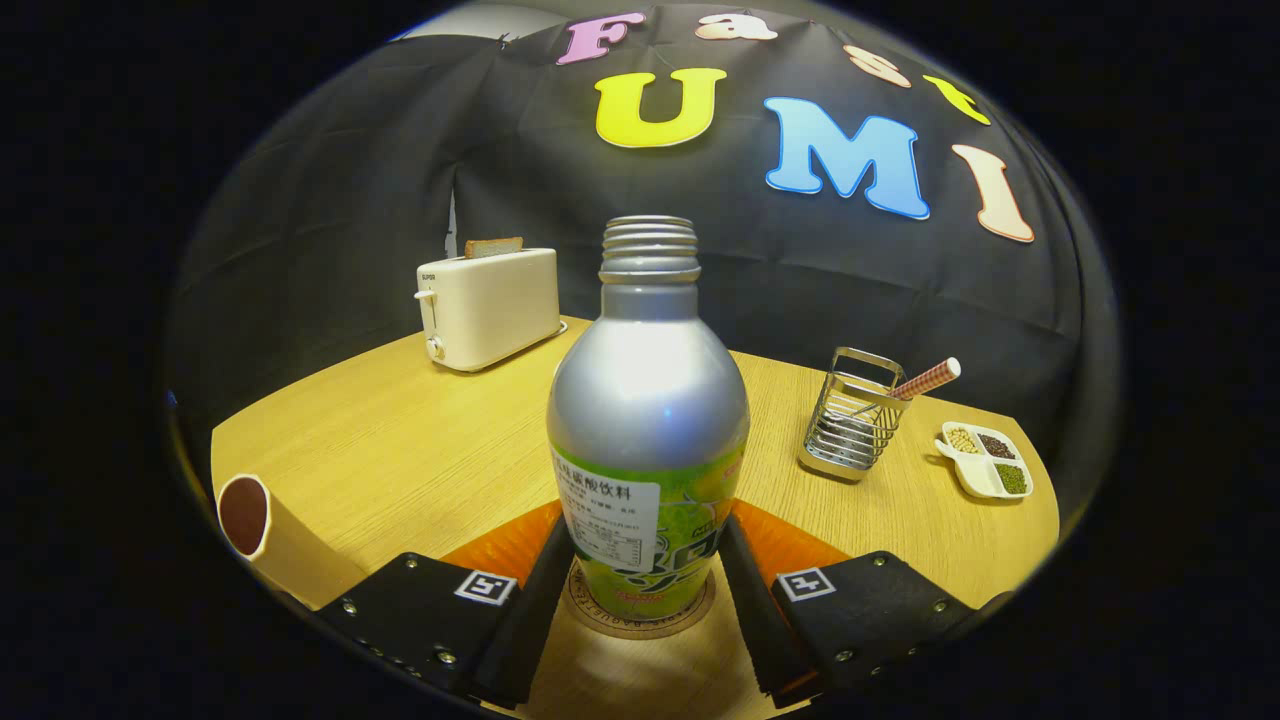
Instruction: Take the bottle from table, then pour the juice into the cup, finally place the bottle on the coaster
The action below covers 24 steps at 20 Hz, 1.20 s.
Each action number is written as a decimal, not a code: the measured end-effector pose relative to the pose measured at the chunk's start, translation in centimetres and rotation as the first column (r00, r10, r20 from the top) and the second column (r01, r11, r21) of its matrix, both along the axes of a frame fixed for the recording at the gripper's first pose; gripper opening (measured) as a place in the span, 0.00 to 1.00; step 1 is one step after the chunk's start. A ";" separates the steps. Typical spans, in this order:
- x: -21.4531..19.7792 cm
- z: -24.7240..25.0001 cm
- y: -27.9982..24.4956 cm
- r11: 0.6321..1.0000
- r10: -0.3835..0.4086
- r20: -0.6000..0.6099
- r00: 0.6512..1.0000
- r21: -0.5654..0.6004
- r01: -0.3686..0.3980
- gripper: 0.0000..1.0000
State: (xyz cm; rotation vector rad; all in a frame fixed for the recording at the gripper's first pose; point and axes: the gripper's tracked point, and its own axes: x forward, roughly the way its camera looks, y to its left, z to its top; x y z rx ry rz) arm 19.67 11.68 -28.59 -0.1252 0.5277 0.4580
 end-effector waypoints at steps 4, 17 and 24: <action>0.0 -0.1 0.0 1.000 -0.005 -0.004 1.000 -0.002 0.005 0.80; -0.7 2.4 -0.7 0.999 -0.035 0.018 0.999 0.002 0.035 0.99; -3.3 8.9 -1.8 0.994 -0.099 0.081 0.992 0.048 0.095 0.99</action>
